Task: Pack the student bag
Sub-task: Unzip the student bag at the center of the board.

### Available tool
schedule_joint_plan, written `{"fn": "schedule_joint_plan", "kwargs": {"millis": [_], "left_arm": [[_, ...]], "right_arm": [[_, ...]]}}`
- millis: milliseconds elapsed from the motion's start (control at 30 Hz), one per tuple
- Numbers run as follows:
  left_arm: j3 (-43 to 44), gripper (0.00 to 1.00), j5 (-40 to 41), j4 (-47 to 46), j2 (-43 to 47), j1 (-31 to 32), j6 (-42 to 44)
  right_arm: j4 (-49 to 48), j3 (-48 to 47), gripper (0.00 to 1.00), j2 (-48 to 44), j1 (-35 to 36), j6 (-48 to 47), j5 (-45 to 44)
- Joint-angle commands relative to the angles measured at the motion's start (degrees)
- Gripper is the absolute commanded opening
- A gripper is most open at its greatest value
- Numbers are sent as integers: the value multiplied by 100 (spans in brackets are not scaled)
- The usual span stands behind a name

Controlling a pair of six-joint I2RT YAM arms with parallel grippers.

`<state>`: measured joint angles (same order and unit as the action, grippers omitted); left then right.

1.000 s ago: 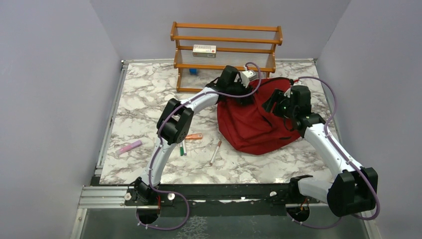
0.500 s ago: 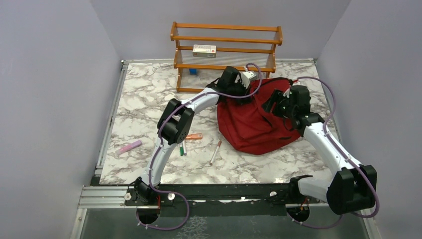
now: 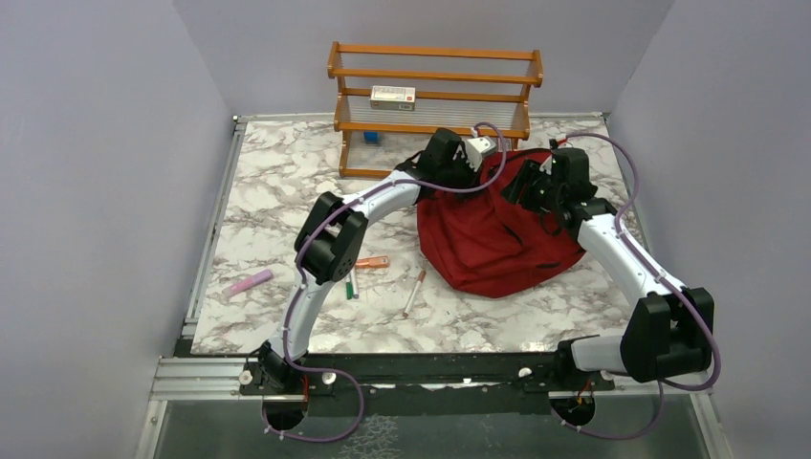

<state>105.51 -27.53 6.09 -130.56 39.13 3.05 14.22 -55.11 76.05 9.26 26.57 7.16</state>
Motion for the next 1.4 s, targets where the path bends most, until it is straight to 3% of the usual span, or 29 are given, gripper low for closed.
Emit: {"fn": "schedule_joint_plan", "kwargs": {"millis": [0, 167, 267, 767, 1367], "left_arm": [[-22, 0, 318, -126, 365, 40, 156], [116, 0, 411, 76, 356, 39, 230], [68, 0, 397, 144, 415, 45, 259], [-514, 0, 423, -46, 699, 186, 226], [-603, 0, 481, -108, 726, 279, 290]], "right_arm": [[88, -114, 56, 25, -46, -3, 170], [3, 40, 54, -43, -54, 43, 92], [-127, 34, 60, 60, -56, 146, 88], [-679, -799, 63, 1557, -64, 418, 319], [-800, -1500, 54, 2569, -133, 342, 715]]}}
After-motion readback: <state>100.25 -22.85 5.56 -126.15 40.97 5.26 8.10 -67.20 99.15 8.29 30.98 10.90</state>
